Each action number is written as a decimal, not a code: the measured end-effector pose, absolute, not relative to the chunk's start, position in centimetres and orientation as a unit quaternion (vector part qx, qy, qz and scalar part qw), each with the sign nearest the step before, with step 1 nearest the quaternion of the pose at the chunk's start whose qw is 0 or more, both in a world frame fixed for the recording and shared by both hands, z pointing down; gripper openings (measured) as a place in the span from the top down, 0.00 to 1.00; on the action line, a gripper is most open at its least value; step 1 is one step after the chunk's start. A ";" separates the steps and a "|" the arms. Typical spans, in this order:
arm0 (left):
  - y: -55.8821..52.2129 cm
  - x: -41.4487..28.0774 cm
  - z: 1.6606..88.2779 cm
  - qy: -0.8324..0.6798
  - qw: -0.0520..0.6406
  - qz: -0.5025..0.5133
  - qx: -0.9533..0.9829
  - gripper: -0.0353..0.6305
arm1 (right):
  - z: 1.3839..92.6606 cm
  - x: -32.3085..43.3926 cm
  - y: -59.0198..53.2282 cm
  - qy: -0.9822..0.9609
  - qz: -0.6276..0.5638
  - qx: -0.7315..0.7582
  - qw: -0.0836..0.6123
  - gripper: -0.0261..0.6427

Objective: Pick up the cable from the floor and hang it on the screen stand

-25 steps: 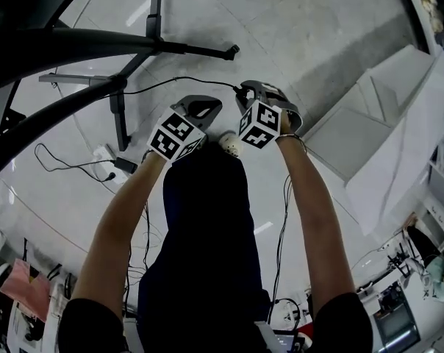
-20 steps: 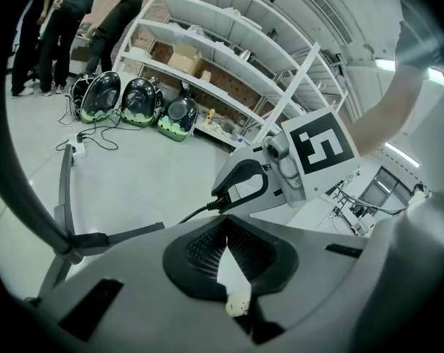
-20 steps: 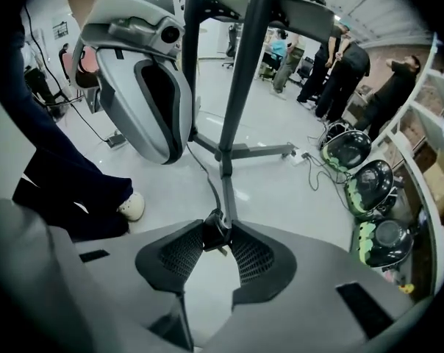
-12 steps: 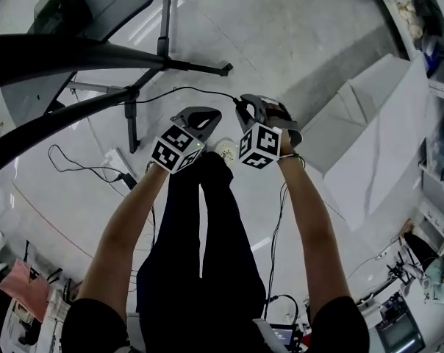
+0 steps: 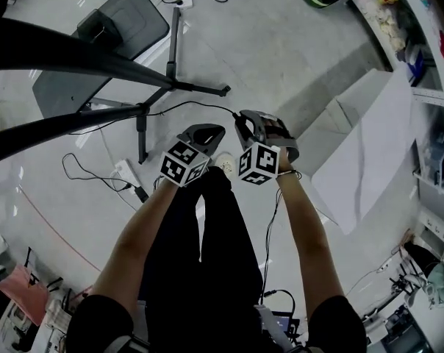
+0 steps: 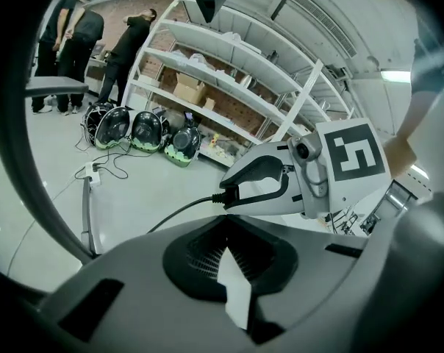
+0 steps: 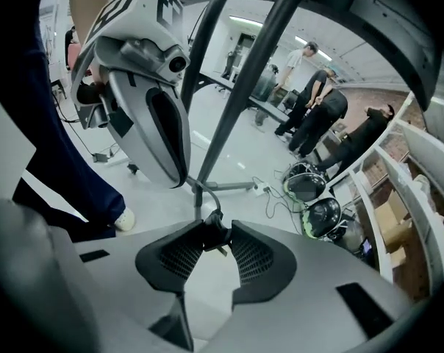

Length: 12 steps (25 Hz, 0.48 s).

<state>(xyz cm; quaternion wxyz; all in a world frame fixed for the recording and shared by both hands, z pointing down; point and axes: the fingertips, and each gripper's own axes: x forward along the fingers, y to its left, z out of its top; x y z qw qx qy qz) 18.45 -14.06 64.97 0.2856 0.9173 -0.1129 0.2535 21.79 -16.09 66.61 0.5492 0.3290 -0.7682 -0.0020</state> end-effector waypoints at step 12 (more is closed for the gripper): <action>-12.6 16.2 53.9 -0.114 0.278 0.235 0.924 0.94 | 52.2 21.2 -15.8 -0.750 -0.086 0.377 0.537 0.76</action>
